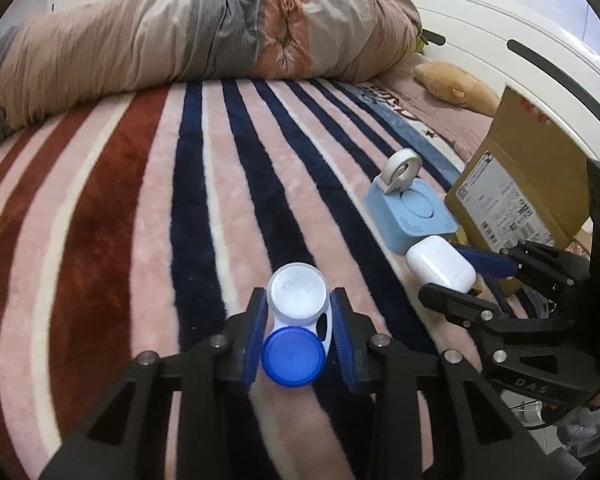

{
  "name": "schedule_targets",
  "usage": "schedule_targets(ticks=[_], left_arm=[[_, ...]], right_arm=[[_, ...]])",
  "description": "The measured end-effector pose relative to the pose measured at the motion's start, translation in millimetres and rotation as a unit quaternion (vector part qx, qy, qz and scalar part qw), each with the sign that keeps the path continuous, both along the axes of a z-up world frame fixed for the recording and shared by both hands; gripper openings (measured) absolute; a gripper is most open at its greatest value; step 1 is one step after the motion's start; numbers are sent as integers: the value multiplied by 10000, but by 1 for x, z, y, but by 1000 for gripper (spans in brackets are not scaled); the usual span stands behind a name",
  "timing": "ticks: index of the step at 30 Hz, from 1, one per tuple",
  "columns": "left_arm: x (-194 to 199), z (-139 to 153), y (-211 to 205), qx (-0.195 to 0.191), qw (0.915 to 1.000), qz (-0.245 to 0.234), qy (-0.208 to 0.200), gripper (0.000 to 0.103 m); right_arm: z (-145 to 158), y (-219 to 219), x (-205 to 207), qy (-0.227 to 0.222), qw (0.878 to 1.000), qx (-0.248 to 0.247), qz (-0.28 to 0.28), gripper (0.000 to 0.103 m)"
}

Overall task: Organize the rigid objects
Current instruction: 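Grasp the contact lens case with the left tool while the right tool grasps the earbuds case, then carry both cases into the box and open both tools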

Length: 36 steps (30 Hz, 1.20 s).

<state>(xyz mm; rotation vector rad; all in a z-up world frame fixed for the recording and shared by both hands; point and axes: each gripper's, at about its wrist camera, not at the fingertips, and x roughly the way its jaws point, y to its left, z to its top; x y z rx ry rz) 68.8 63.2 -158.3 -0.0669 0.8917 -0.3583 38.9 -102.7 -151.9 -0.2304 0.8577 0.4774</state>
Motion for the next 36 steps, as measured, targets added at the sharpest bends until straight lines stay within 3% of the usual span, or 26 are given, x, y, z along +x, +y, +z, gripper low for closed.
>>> schedule_targets(ticks=[6,13,16,18,20,21,24,29,36], left_arm=[[-12,23,-3,120,9998,-12,-185,29],[-10,-35,-5,341,9984,114,431,29],[-21,-41,-5,153,9993,312,148,38],[-26,-42,-10,250,9991,332,-16,42],[-29,-44,-16,462,9981,370,-173,39],[-29,-45,-16,521,9975,425,-220,30],[-29,-44,-9,380,9979,483,-183,30],[-38,-7,-2,480,9963,509,-504,30],[-52,106,-27,219,9904,96,-1362,30]], right_arm=[[28,5,-13,-276,9993,31,260,42],[-19,5,-10,442,9986,-33,291,43],[-35,3,-8,504,9983,-60,274,43],[-35,3,-8,443,9987,-2,265,43],[-37,4,-6,429,9987,-2,269,44],[-38,5,-7,408,9987,-30,287,43],[-36,10,-9,272,9989,-182,322,43],[-2,10,-15,-106,9990,68,429,41],[94,-21,-49,-1092,9903,546,659,40]])
